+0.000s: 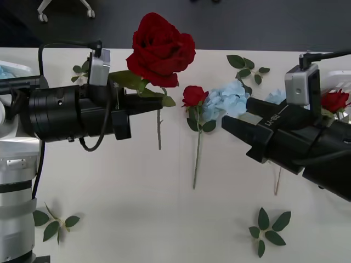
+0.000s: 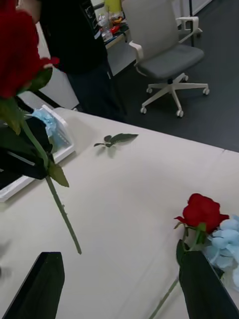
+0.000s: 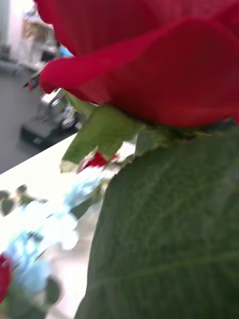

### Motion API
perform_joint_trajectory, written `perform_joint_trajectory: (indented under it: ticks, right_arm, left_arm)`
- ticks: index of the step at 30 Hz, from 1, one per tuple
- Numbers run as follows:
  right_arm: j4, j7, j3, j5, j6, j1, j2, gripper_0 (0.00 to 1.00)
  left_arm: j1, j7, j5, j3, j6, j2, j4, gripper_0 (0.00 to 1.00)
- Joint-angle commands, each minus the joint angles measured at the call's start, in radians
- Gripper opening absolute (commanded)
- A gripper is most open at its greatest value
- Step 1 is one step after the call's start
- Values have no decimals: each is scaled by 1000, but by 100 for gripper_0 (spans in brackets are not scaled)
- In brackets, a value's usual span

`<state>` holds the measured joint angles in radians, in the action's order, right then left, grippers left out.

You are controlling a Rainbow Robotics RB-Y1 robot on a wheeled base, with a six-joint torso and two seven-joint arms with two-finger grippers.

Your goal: Put the red flowers into the right box and the blue flowers into the left box

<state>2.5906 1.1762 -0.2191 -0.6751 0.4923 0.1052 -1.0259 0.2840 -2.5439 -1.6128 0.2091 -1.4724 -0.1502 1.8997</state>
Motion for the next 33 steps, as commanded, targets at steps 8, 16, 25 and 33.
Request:
perform_joint_trajectory:
  ticks: [8,16,25,33]
  right_arm:
    - [-1,-4,-164,80,-6,-88,56,68]
    - [-87,3,-282,157,-17,-137,153,68]
    - [-188,-1,-398,236,-27,-220,222,68]
    - [-257,-7,-450,259,-32,-294,279,68]
  left_arm:
    - [-2,-85,-15,98,-123,100,30,0]
    - [-3,-81,-15,93,-121,100,28,0]
    - [-3,-81,-15,93,-121,100,28,0]
    - [-3,-81,-15,93,-121,100,28,0]
